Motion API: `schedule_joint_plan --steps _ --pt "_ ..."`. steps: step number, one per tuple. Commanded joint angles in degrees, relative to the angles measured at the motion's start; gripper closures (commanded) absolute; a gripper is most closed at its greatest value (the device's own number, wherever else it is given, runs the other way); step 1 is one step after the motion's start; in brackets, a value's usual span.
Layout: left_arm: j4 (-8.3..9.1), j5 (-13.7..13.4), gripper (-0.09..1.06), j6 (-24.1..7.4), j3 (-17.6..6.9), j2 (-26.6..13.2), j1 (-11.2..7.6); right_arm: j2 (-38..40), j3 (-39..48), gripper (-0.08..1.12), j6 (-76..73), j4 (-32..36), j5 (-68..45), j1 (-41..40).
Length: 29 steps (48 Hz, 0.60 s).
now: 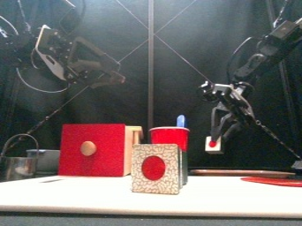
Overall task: Place sushi on board then cut the sushi with the knife then place the pieces on the plate
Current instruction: Place the 4 sushi pieces on the plate
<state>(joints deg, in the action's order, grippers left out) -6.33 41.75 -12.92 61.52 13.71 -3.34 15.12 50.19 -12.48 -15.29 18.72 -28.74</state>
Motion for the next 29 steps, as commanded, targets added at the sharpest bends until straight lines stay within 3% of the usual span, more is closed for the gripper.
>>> schedule_joint_plan --steps 1,9,29 --pt "-0.09 0.2 0.06 -0.1 -0.6 0.2 0.26 -2.0 -1.0 0.44 -0.2 -1.7 -2.8 -3.0" --pt "-0.18 0.2 0.06 0.0 -0.2 0.2 0.26 -5.8 -1.8 0.44 -0.1 -8.0 -4.0 -3.9" --pt "0.00 0.2 0.06 -0.2 1.1 0.2 0.26 -7.4 -0.2 0.44 -0.1 -11.6 -11.2 -6.2"
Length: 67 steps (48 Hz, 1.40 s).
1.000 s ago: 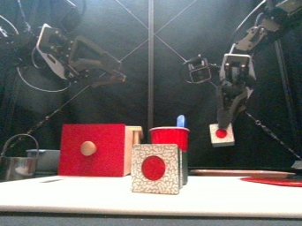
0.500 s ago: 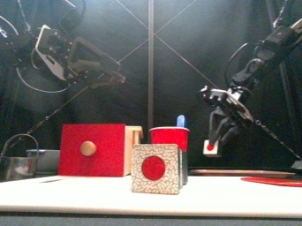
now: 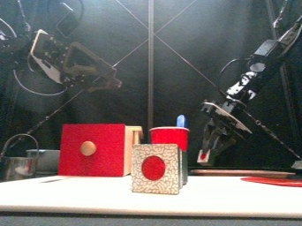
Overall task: Place sushi on board then cut the sushi with the knife then place the pieces on the plate
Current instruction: Place the 4 sushi pieces on the plate
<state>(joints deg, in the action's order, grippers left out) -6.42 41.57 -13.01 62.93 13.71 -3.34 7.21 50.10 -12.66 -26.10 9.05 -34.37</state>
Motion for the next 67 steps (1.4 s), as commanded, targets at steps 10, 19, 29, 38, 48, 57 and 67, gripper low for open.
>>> schedule_joint_plan --steps 10,19,29,38,48,57,67 --pt "0.00 0.3 0.06 -0.1 0.3 0.2 0.26 1.8 -0.7 0.44 0.4 3.1 -0.7 -1.7" --pt "0.00 0.4 0.06 0.0 0.2 0.2 0.26 2.3 -5.4 0.44 -0.1 11.4 11.9 -1.9" --pt "0.09 0.3 0.06 -0.1 -0.1 0.2 0.26 0.0 -9.8 0.44 0.2 13.8 16.5 -1.9" --pt "0.09 0.3 0.06 -0.1 0.2 0.2 0.26 -0.9 -11.7 0.44 -1.1 23.2 21.1 -1.3" --pt "0.09 0.4 0.06 -0.1 0.0 0.2 0.26 -1.4 -11.1 0.44 -15.9 30.8 21.3 0.1" --pt "0.18 0.3 0.06 -0.1 0.4 0.2 0.26 -1.5 -10.1 0.44 -31.6 40.1 21.0 2.2" --pt "0.18 0.3 0.06 -0.1 0.4 0.2 0.26 -1.7 -10.1 0.44 -44.5 45.4 20.6 8.4"
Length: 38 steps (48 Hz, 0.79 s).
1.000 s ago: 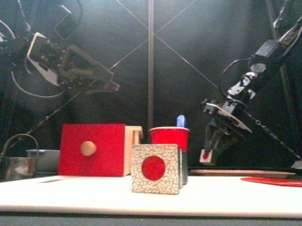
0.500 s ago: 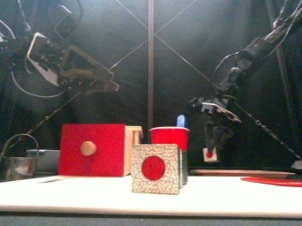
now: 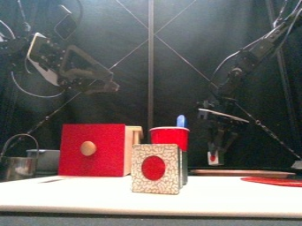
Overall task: Place sushi on board then cut the sushi with the knife then place the pieces on the plate
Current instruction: Place the 4 sushi pieces on the plate
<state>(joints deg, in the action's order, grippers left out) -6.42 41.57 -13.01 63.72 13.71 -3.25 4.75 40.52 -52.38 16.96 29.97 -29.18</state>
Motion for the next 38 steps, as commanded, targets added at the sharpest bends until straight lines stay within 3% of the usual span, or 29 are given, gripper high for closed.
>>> schedule_joint_plan --steps 1,19,38 --pt "0.18 0.3 0.06 -0.1 -0.4 0.2 0.18 0.7 -0.5 0.44 -5.9 2.6 -0.4 3.7" --pt "0.09 0.4 0.06 0.0 0.0 0.2 0.09 -2.3 0.0 0.44 -21.4 11.8 -0.1 5.9" --pt "0.00 0.3 0.06 0.1 0.8 0.2 0.00 -4.9 -0.4 0.40 -24.7 16.5 -0.9 6.1"
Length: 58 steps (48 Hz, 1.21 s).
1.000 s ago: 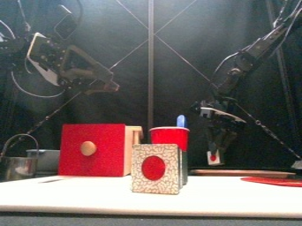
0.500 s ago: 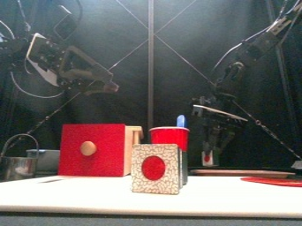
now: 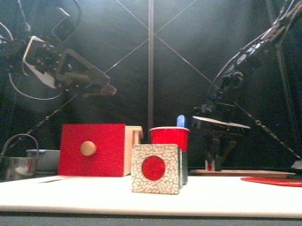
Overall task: Place sushi on board then cut the sushi with the knife then place the pieces on the plate
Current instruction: Place the 4 sushi pieces on the plate
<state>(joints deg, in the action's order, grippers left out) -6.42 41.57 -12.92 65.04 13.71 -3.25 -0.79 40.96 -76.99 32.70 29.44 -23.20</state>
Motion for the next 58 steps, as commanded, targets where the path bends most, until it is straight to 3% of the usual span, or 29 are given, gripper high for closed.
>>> schedule_joint_plan --steps 1,21,58 --pt "0.00 0.3 0.06 0.0 -0.5 0.2 0.00 0.6 -0.8 0.39 -0.1 0.8 -0.4 0.2" --pt "0.00 0.3 0.06 0.0 -0.5 0.2 0.00 1.9 -1.1 0.14 0.7 0.8 -0.6 1.5" --pt "0.00 0.3 0.06 0.0 -2.5 0.2 0.00 15.8 -1.5 0.13 0.9 -1.0 0.1 14.3"
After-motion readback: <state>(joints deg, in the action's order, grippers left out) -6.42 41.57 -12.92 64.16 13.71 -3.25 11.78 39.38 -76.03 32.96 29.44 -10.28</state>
